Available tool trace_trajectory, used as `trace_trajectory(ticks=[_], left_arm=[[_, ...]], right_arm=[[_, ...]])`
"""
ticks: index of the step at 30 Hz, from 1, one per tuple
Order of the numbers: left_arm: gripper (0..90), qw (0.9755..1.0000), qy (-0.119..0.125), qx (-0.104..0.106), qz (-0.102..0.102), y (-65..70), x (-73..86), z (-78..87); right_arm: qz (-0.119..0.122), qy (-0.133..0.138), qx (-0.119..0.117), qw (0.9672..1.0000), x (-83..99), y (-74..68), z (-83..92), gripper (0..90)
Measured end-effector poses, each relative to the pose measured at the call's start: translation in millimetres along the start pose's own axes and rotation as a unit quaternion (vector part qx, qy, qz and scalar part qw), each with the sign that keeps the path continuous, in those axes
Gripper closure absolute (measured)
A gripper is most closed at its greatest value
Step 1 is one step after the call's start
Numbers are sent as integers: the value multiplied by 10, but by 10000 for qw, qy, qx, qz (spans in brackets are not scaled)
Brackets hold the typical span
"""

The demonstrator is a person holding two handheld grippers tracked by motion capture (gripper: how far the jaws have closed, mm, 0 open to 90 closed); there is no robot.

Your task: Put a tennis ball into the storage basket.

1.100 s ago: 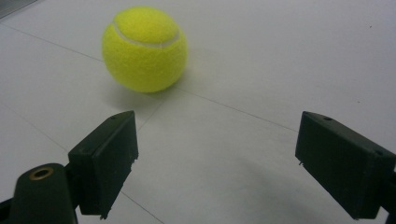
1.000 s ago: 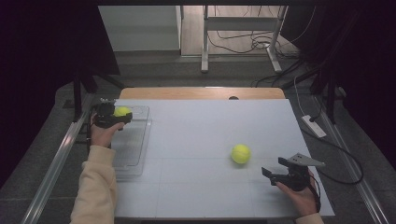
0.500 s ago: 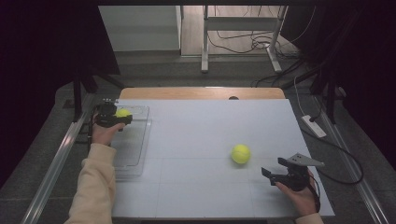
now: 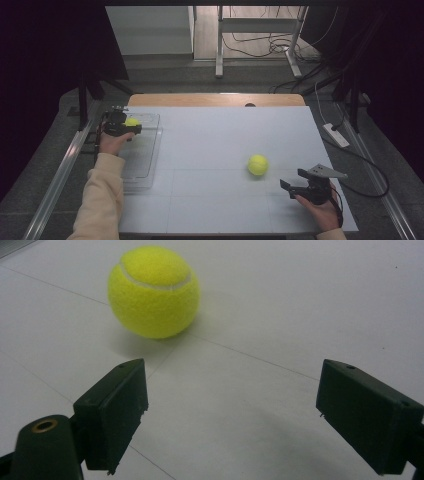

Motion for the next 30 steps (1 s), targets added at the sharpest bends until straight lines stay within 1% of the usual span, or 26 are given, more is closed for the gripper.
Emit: trace_trajectory(ticks=[2, 5, 7, 9, 10, 11, 12, 13, 14, 15, 16, 17, 18, 19, 21, 22, 23, 24, 25, 26, 27, 28, 29, 30], left_arm=[[199, 9999, 77, 63, 50, 16, -9, 20], [158, 9996, 202, 113, 130, 31, -20, 71], [132, 9990, 322, 298, 101, 59, -19, 128], [123, 9988, 350, 339, 93, 67, -17, 149], [119, 9984, 424, 352, 79, 74, -14, 181], [116, 9980, 486, 409, 73, 80, -10, 217], [111, 9980, 486, 409, 73, 80, -10, 217], [111, 9972, 544, 498, 111, 91, -3, 247], [110, 9968, 591, 532, 104, 94, 6, 273], [111, 9958, 667, 623, 99, 110, 26, 313], [111, 9958, 667, 623, 99, 110, 26, 313], [111, 9951, 683, 705, 84, 123, 40, 335], [110, 9943, 731, 775, 67, 134, 52, 355], [110, 9929, 784, 887, 60, 148, 69, 380], [108, 9914, 837, 1004, 26, 169, 96, 418], [108, 9909, 873, 1028, 0, 181, 108, 439], [108, 9899, 914, 1084, 15, 196, 121, 462], [108, 9882, 966, 1190, 8, 217, 137, 490], [107, 9870, 1001, 1256, -17, 231, 150, 510], [105, 9859, 1037, 1309, -37, 249, 163, 526], [103, 9854, 1062, 1332, -49, 262, 172, 536], [103, 9848, 1096, 1346, -105, 279, 187, 549], [102, 9848, 1096, 1346, -105, 279, 187, 549], [102, 9842, 1127, 1361, -138, 291, 197, 554]], right_arm=[[-2, -7, 0, 10000, 1, 3, -3, 132], [7, -9, 14, 10000, 1, -1, -2, 132], [12, -9, 19, 10000, 1, -3, -1, 132], [6, -7, 15, 10000, 1, -4, -1, 132], [9, -11, 18, 10000, 1, -3, -2, 132], [13, -12, 19, 10000, 1, -3, -4, 132], [13, -12, 19, 10000, 1, -3, -4, 132], [20, -14, 20, 10000, 1, -4, -5, 132], [18, -8, 7, 10000, 1, -5, -6, 132], [15, -13, 12, 10000, 0, -3, -6, 132], [15, -13, 12, 10000, 0, -3, -6, 132], [7, -9, 2, 10000, -1, -2, -7, 132], [8, -6, 0, 10000, -1, -1, -7, 132], [11, -7, -2, 10000, -1, -2, -8, 132], [17, -6, -1, 10000, -2, -3, -9, 132], [17, -6, -2, 10000, -2, -3, -9, 132], [19, -8, -6, 10000, -3, -4, -9, 132], [18, -13, -7, 10000, -2, -5, -10, 132], [19, -20, -7, 10000, -2, -5, -11, 132], [20, -22, -7, 10000, -2, -5, -12, 132], [19, -23, -7, 10000, -2, -5, -12, 132], [18, -24, -8, 10000, -2, -5, -12, 132], [18, -24, -8, 10000, -2, -5, -12, 132], [19, -25, -9, 10000, -2, -5, -13, 132]])
Point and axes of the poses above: each handheld gripper's, and its own axes: z roughly backward along the jaws, x roughly out of its underside, y roughly to its right, the point moved 4 cm from there along -z, roughly forward along the jaws, and after that the axes turned 10 degrees about -y, right-handed, at the moved point
